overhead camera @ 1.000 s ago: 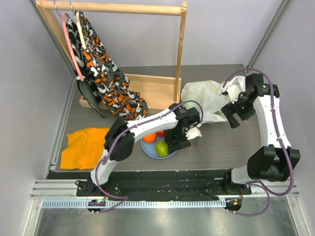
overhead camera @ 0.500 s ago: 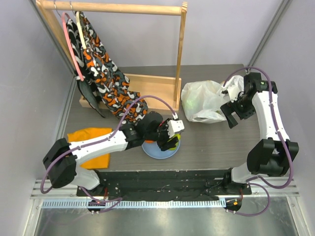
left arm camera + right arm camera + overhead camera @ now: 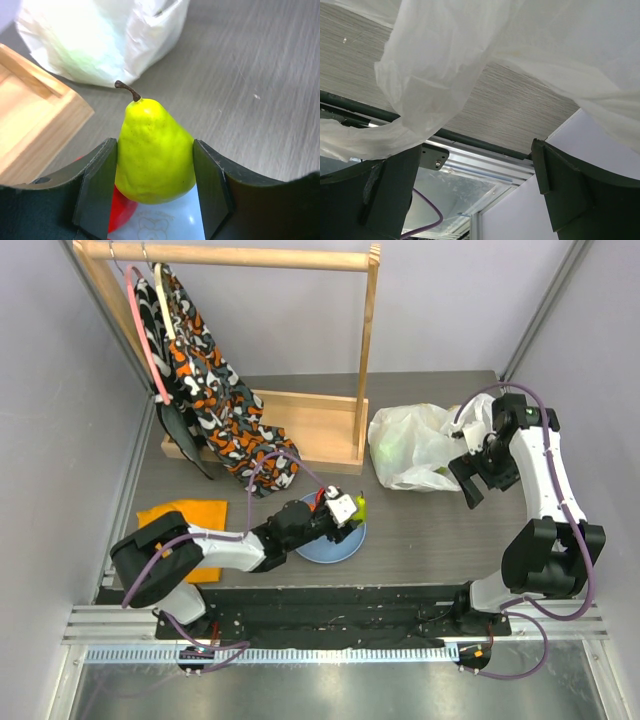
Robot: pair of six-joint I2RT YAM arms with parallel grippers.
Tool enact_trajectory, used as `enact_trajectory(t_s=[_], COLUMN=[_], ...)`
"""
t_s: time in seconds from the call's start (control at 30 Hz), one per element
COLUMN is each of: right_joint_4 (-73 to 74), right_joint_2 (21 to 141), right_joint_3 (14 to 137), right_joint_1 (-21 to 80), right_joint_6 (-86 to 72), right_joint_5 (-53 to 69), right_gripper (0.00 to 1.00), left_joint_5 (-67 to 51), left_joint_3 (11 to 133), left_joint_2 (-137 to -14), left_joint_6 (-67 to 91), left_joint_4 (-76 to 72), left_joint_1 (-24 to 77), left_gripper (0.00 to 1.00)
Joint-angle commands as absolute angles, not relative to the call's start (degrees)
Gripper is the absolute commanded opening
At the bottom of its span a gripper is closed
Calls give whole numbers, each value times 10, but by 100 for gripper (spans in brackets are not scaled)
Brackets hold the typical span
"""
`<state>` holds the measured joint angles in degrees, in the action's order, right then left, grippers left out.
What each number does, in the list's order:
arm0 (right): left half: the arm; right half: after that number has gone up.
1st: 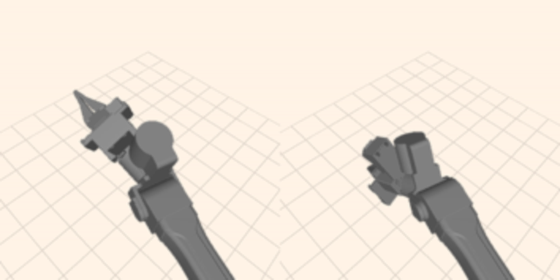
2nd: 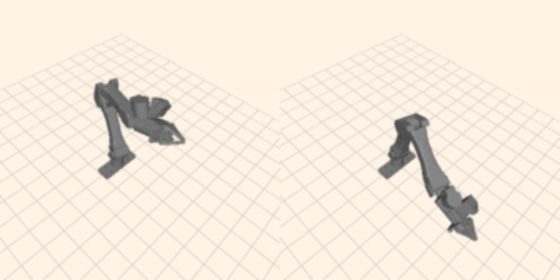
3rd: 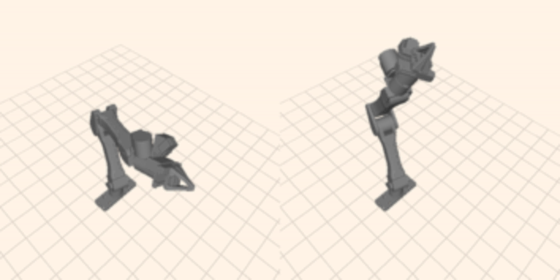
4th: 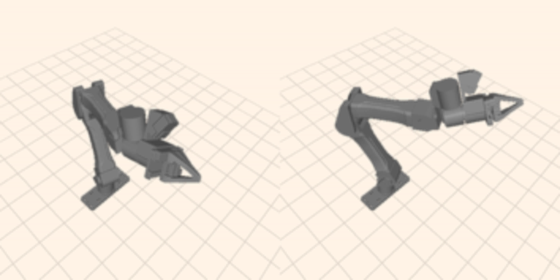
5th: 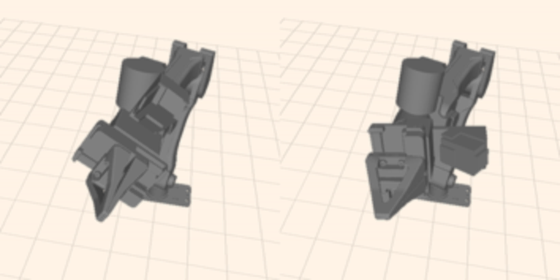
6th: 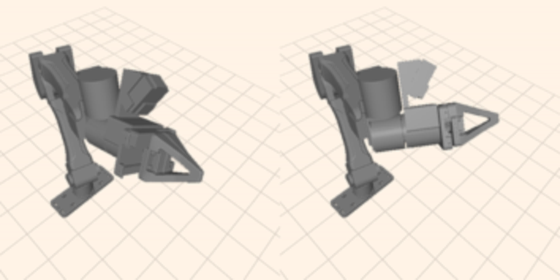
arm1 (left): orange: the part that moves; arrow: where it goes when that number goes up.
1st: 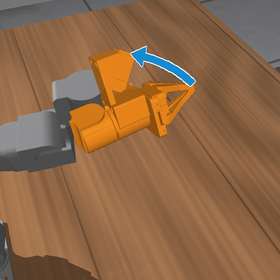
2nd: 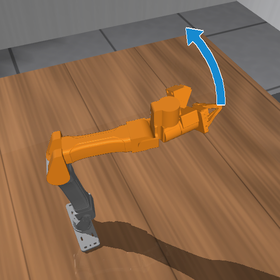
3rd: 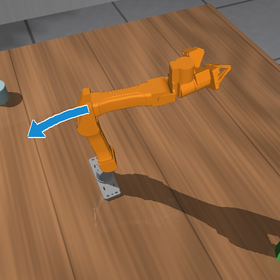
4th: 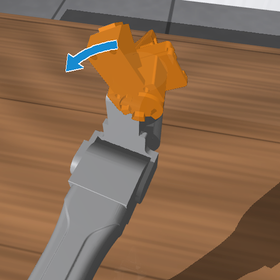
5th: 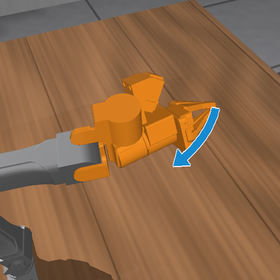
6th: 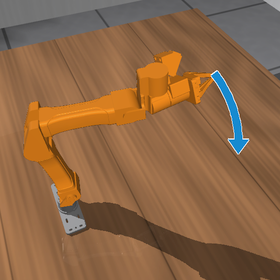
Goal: Take the fake fruits out of the plastic bag
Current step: Adjust the fake fruit on the plate.
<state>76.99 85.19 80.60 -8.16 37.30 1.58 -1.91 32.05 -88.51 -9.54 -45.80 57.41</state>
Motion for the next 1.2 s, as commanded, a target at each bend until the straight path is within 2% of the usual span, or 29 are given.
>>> enact_trajectory(t_s=[0.0,0.13,0.23,0.4,0.47,0.57,0.63,0.73,0.83,0.9,0.93,1.0,1.03,1.1,1.13,1.17], right_joint_4=[793,798,797,788,787,787,787,786,788,793,794,794,794,794,795,796], right_joint_2=[851,854,849,831,824,819,819,824,828,826,826,824,824,824,825,826], right_joint_3=[802,818,819,790,783,773,771,774,776,777,776,778,778,782,785,792], right_joint_1=[-84,-84,-84,-84,-84,-84,-84,-84,-84,-84,-84,-84,-84,-84,-84,-84], right_joint_6=[365,368,369,372,368,368,369,369,368,371,373,374,374,374,374,374], right_joint_5=[-16,-32,-34,-30,-26,-25,-25,-26,-27,-26,-26,-25,-22,-15,-12,-10], right_gripper=[100,100,100,100,100,100,100,100,100,100,100,100,100,100,100,100], left_joint_5=[9,4,-43,-38,-32,-24,-21,-14,-18,-19,-25,-25,-19,-4,15,26], left_joint_3=[291,253,237,235,235,234,234,242,245,243,242,235,233,225,222,213], left_joint_2=[-883,-872,-881,-894,-898,-907,-918,-940,-954,-954,-953,-947,-945,-932,-927,-914], left_joint_6=[-89,-67,-68,-75,-86,-90,-88,-89,-105,-105,-102,-94,-97,-118,-133,-145], left_joint_4=[-635,-649,-651,-636,-636,-636,-637,-644,-660,-662,-662,-661,-664,-666,-666,-667], left_joint_1=[588,599,604,606,606,606,606,606,606,606,606,610,613,632,641,651], left_gripper=[0,0,0,1,7,10,10,1,1,9,23,41,54,72,93,97])
